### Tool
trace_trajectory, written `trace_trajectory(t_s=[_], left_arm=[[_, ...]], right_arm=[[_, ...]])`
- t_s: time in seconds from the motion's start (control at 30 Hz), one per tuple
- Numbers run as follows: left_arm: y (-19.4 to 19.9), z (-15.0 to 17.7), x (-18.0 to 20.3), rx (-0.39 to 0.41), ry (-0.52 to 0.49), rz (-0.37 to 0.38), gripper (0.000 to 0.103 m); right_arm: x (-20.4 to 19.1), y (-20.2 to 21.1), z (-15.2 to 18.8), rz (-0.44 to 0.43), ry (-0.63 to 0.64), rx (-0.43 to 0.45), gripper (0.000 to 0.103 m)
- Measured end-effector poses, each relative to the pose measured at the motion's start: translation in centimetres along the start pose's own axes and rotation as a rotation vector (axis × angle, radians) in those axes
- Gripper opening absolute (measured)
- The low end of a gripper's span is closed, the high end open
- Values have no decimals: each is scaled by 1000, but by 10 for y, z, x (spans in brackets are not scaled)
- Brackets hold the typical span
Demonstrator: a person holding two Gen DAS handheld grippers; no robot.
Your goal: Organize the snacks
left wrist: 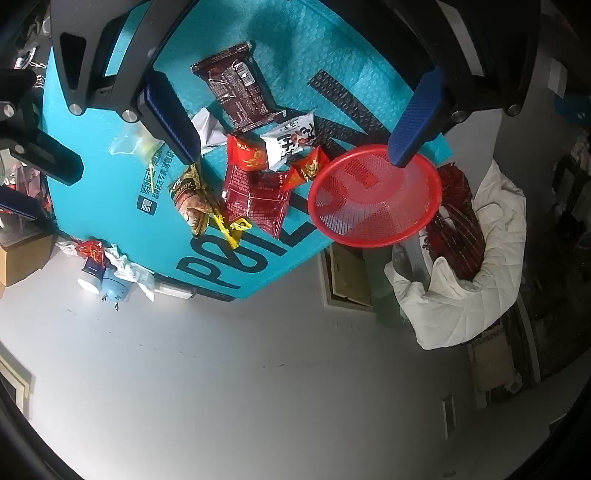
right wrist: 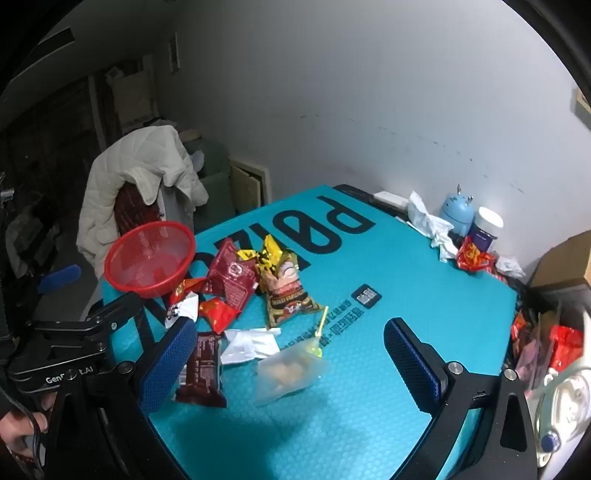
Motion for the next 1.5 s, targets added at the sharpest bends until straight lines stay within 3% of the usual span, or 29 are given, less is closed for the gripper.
trace_trajectory(t_s=[0.33, 1.5], left_arm=[[15, -9, 7, 6, -8, 0, 103], [13, -2, 2, 23, -18, 15, 103]], right_arm=[[-2, 2, 1, 0, 2, 13, 103], [-2, 5, 0, 2, 4, 17, 103]])
Point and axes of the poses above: each gripper's, at about its wrist camera, not at the fingertips, and y roughly against the way its jaws point, x to its right, z to its underside, the point moved 3 cm from there along -y, roughly the way its jaws point, and after that the axes turned 11 degrees about -x, right-handed, at the moved point
